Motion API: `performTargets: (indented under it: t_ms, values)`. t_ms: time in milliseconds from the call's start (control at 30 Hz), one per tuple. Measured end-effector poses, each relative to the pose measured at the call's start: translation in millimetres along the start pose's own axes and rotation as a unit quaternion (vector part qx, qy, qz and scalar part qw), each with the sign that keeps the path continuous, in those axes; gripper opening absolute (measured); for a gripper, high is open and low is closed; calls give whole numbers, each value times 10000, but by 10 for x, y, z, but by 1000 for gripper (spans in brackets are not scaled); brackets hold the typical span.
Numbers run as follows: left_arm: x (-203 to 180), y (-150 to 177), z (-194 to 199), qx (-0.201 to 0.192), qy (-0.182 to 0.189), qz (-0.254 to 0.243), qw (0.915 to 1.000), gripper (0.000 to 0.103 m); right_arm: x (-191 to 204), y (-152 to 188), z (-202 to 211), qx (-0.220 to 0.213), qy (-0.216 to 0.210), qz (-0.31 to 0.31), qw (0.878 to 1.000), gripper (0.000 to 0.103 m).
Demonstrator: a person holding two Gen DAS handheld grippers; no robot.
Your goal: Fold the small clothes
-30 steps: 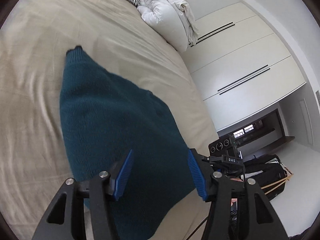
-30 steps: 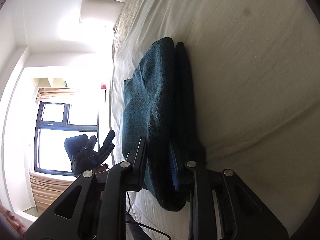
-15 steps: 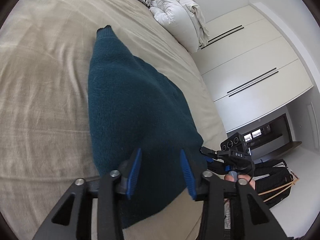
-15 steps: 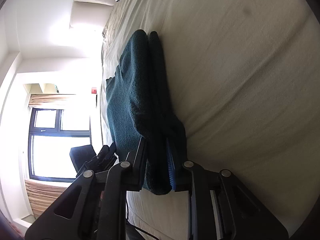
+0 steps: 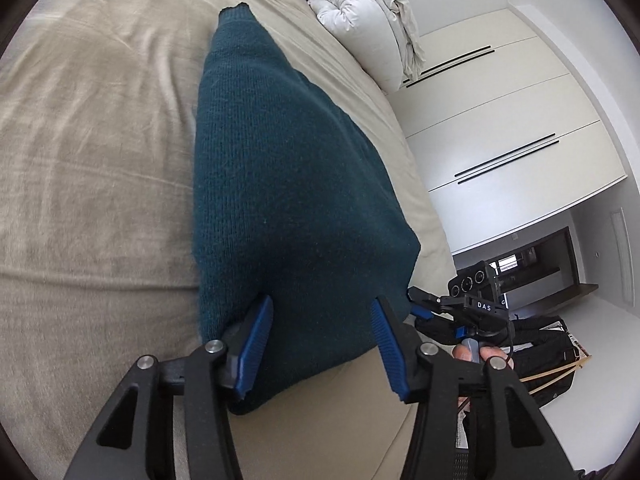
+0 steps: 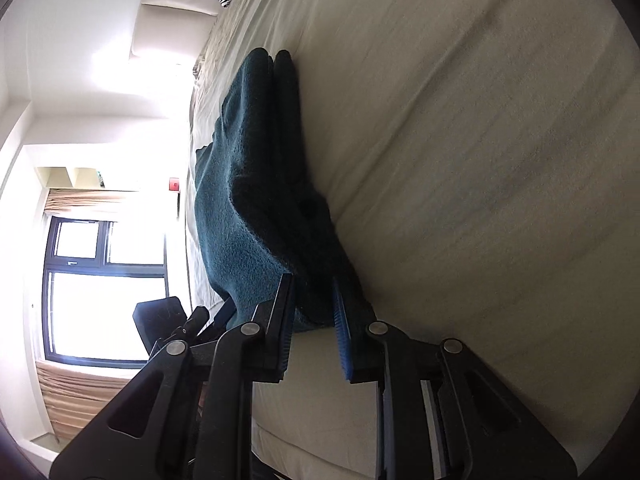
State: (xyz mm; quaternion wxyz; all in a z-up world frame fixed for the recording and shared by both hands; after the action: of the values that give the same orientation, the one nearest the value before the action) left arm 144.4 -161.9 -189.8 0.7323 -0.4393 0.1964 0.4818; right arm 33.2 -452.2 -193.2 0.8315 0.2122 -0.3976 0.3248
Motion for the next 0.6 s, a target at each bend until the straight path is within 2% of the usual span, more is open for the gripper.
performTargets:
  t_ms: [67, 100, 200, 267, 367, 433, 500, 533, 600]
  values:
    - [-89, -30, 28, 10, -38, -35, 10000, 56, 10, -40, 96, -178, 285, 105, 9994, 18]
    - [-146, -79, 52, -31, -38, -111, 9999, 56, 31, -78, 183, -300, 269, 105, 9991, 18]
    - [-225, -298, 240, -368, -46, -256, 9990, 70, 293, -174, 392, -516, -4, 377, 9980, 18]
    - [-203, -474, 293, -512, 83, -163, 9985, 74, 570, -205, 363, -412, -304, 667, 9965, 19]
    - [-89, -649, 133, -409, -26, -61, 9991, 74, 934, -242, 13, -55, -422, 1036, 9937, 19]
    - [-39, -689, 35, -360, -61, -55, 9993, 74, 1028, -281, -261, 143, -350, 1136, 9928, 19]
    - [-29, -689, -26, -365, -122, -130, 9992, 74, 895, -397, -494, 141, 82, 1042, 9944, 19]
    - [-30, -681, -30, -391, -86, -139, 9991, 74, 796, -444, -563, 160, 140, 988, 9949, 18]
    - [-3, -669, 2, -431, 31, -149, 9990, 74, 679, -528, -557, 172, -226, 773, 9966, 12]
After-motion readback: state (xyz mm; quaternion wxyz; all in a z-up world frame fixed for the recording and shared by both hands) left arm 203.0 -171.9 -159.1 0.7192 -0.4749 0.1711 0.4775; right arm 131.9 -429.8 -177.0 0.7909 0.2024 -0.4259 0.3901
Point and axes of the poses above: each gripper's, at about its wrist camera, not at the fingertips, and z roughly against the way its jaws point, x to its left, y to its underside, the point moved 8 cm from there along -z, roughly the way its jaws point, and after that the axes turned 10 degrees about -z, right-handed, at the moved point
